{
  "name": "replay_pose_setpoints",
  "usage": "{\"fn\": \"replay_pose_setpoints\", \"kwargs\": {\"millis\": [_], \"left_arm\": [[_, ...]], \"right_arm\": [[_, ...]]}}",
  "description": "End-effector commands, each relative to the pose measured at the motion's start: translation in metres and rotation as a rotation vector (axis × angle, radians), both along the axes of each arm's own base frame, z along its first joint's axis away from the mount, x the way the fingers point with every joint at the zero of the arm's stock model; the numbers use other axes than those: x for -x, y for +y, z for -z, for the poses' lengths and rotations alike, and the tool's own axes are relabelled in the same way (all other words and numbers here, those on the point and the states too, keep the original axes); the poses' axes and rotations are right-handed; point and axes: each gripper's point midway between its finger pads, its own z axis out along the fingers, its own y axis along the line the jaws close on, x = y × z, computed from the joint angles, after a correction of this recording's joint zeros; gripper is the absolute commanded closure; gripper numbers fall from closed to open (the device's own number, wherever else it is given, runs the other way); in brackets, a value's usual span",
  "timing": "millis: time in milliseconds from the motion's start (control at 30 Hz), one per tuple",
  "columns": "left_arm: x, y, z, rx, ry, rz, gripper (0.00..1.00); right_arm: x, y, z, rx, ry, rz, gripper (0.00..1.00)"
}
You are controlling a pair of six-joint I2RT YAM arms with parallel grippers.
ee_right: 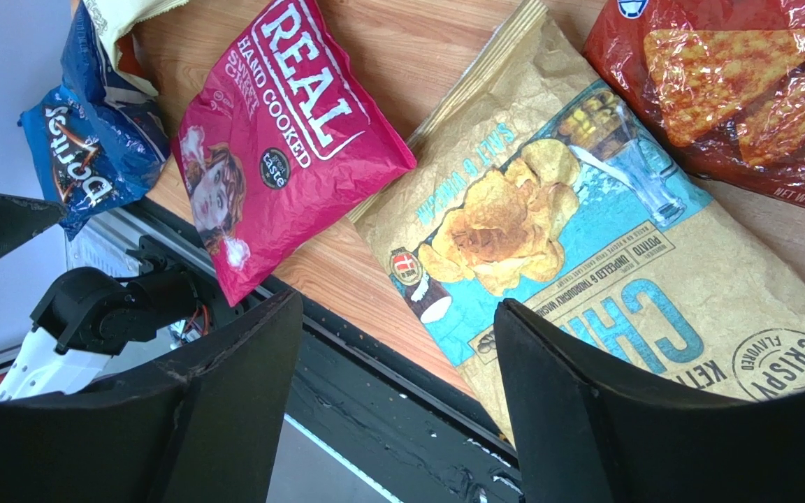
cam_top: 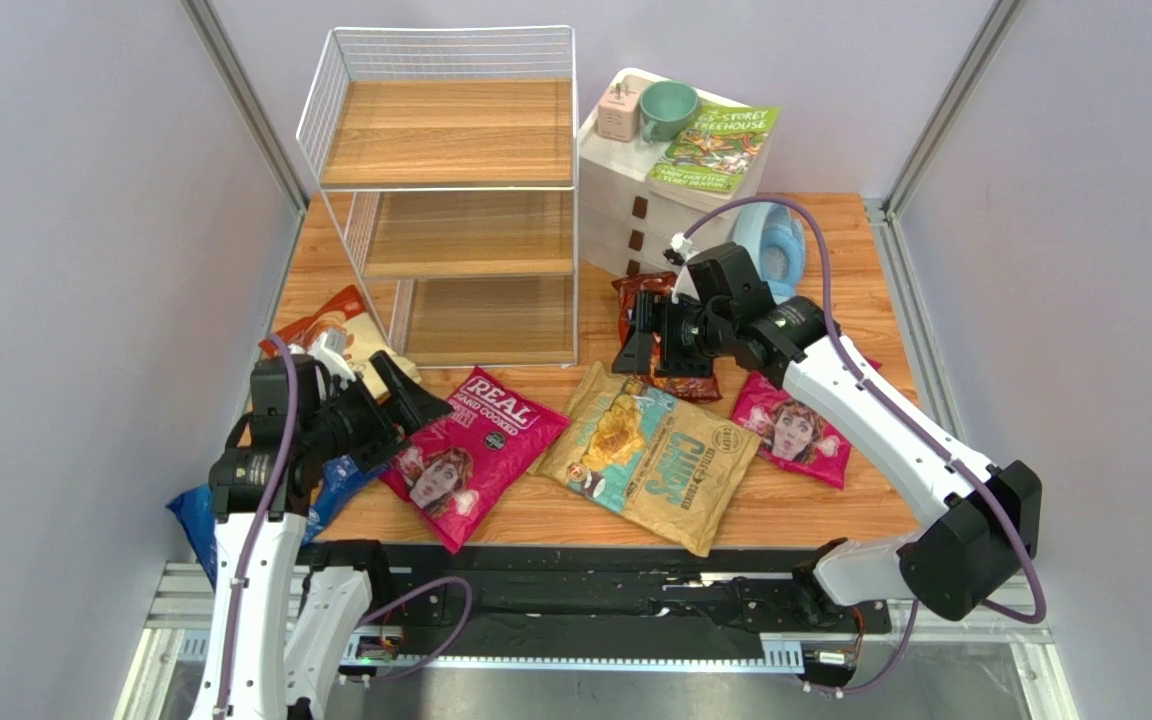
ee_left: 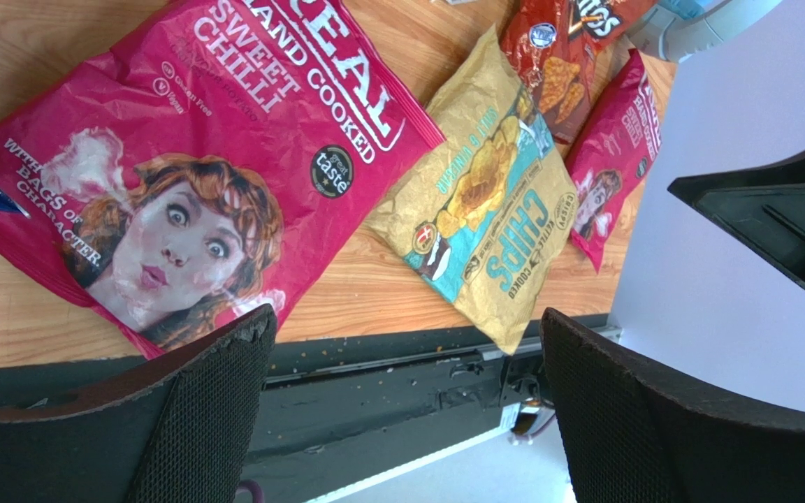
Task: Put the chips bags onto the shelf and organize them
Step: Pick up the potato chip from the center of the board.
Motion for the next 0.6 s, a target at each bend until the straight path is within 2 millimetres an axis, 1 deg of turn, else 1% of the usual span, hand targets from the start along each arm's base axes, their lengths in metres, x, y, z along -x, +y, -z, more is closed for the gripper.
{"fn": "replay_pose_setpoints", "kwargs": {"millis": [0,33,233,467,567], "left_arm": [[-0.0069,-0.0038,-0.0232,0.001,-0.100,0.039,0.00],[-0.0065,-0.0068,-0.0253,0.014,-0.110,0.056,0.01],[-0.0139,-0.0111,-0.0281,0.029,-0.127,0.088,0.01],[-0.0161,-0.0114,-0.0247,0.029,-0.110,0.096,0.01],[-0.0153,-0.0086,-0.0194,0.013,-0.082,0.085,0.01]], "right_arm": [[-0.0097,0.0043,-0.0138,-0.029,-0.049,0.004,0.27],[-0.0106,0.0041,-0.0146,-0.031,-0.051,0.008,0.27],[-0.0108,0.0039,-0.0150,-0.035,-0.058,0.015,0.27],[-0.0136,0.0023,-0.0150,-0.030,-0.062,0.031,0.27],[-0.0130,-0.0028,-0.0153,-0.039,-0.060,0.047,0.27]]}}
